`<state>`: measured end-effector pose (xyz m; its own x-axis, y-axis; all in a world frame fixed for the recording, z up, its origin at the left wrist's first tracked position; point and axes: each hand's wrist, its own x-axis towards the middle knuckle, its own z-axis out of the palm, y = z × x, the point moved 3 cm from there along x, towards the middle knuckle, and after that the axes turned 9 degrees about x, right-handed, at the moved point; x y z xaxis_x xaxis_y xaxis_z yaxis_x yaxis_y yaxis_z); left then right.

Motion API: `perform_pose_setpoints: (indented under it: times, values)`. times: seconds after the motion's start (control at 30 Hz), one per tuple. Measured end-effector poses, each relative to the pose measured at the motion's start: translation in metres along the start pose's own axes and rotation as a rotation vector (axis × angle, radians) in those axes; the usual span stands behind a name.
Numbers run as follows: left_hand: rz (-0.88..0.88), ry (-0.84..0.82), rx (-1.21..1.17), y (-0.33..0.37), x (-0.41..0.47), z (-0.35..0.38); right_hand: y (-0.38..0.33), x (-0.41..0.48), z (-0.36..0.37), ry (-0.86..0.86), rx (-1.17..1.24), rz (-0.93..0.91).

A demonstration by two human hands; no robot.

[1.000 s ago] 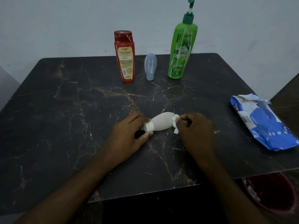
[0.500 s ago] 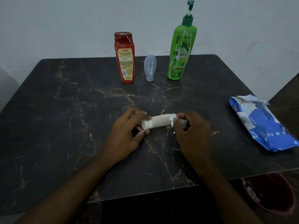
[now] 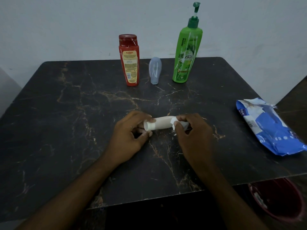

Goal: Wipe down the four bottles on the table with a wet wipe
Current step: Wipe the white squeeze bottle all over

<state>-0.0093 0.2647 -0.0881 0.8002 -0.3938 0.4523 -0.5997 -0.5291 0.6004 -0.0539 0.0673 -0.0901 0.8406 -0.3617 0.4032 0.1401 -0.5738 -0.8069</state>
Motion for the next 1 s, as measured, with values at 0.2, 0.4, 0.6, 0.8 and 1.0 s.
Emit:
perform_pose_setpoints:
  times: [0.2,0.4,0.6,0.8,1.0]
  values:
    - [-0.108,0.018,-0.111,-0.001,0.001,0.001,0.000,0.003,0.002,0.050,0.030,0.037]
    - [-0.244,0.000,-0.129,-0.001,0.001,0.000,-0.027,-0.012,0.024,-0.071,-0.008,-0.077]
    - [-0.239,-0.010,-0.113,0.000,0.000,0.001,-0.016,-0.005,0.014,-0.054,-0.044,-0.086]
    - [-0.262,-0.025,-0.117,-0.002,-0.001,0.002,0.007,0.005,-0.004,0.024,0.104,0.145]
    - [-0.262,-0.012,-0.097,-0.003,-0.001,0.003,-0.032,-0.011,0.022,-0.116,-0.037,-0.037]
